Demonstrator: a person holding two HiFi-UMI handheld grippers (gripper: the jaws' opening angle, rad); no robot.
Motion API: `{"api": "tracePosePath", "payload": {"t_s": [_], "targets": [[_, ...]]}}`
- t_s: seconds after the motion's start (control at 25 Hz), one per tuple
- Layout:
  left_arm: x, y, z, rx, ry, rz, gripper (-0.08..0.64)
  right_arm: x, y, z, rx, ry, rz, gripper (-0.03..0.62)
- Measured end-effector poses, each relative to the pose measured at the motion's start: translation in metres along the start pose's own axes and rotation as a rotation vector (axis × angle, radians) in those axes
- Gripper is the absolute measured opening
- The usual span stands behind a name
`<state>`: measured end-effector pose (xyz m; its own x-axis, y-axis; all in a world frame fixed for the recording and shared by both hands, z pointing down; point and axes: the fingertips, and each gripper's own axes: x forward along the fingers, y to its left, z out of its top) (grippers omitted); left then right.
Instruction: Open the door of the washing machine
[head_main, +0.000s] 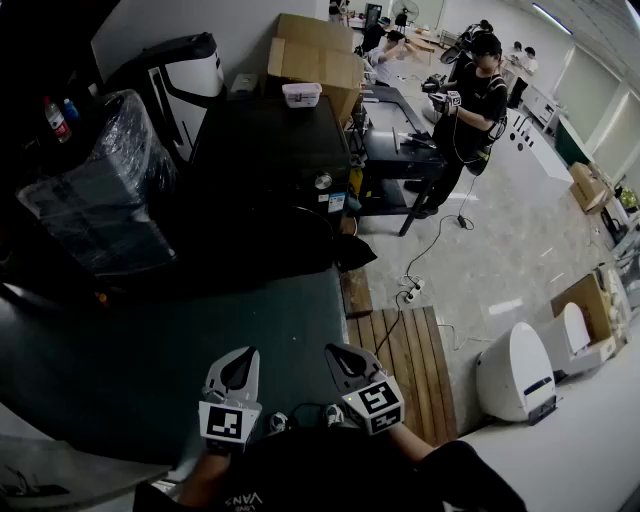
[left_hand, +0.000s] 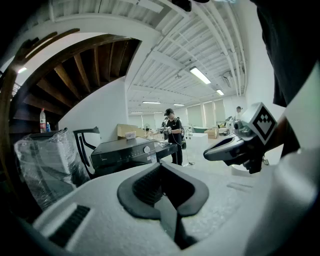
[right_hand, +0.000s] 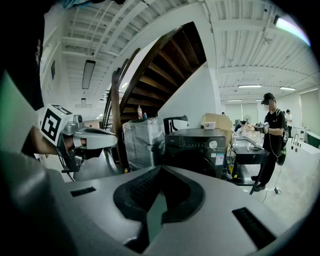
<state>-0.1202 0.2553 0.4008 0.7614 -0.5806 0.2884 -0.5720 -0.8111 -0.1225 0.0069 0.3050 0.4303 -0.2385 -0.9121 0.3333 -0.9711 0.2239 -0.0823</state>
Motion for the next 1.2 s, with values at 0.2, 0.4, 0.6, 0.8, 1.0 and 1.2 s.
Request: {"api": "tracePosePath", "payload": {"t_s": [0.2, 0.4, 0.6, 0.8, 1.0, 1.2], "targets": [[0.022, -0.019, 0.005, -0.012, 0.011, 0.011, 0.018, -0.006, -0.022, 0.002, 0.033, -0.033, 0.048, 0.003], [0.045, -0.033, 0.000, -0.092, 0.029, 0.007, 0.031, -0.006, -0.040, -0.002, 0.024, -0.020, 0.080, 0.066], [0.066, -0.040, -0.007, -0.162, 0.018, 0.027, 0.206, 0.001, -0.065, -0.005, -0.002, 0.006, 0.103, 0.122], [0.079, -0.035, -0.017, -0.176, 0.040, 0.042, 0.215, 0.019, -0.083, -0.003, -0.012, 0.020, 0.107, 0.156], [0.106, 0.000, -0.019, -0.177, 0.046, 0.034, 0.235, 0.056, -0.092, 0.007, -0.004, 0.026, 0.089, 0.178], [0.138, 0.043, -0.020, -0.140, 0.074, -0.043, 0.237, 0.101, -0.099, 0.016, 0.032, 0.043, 0.017, 0.179]]}}
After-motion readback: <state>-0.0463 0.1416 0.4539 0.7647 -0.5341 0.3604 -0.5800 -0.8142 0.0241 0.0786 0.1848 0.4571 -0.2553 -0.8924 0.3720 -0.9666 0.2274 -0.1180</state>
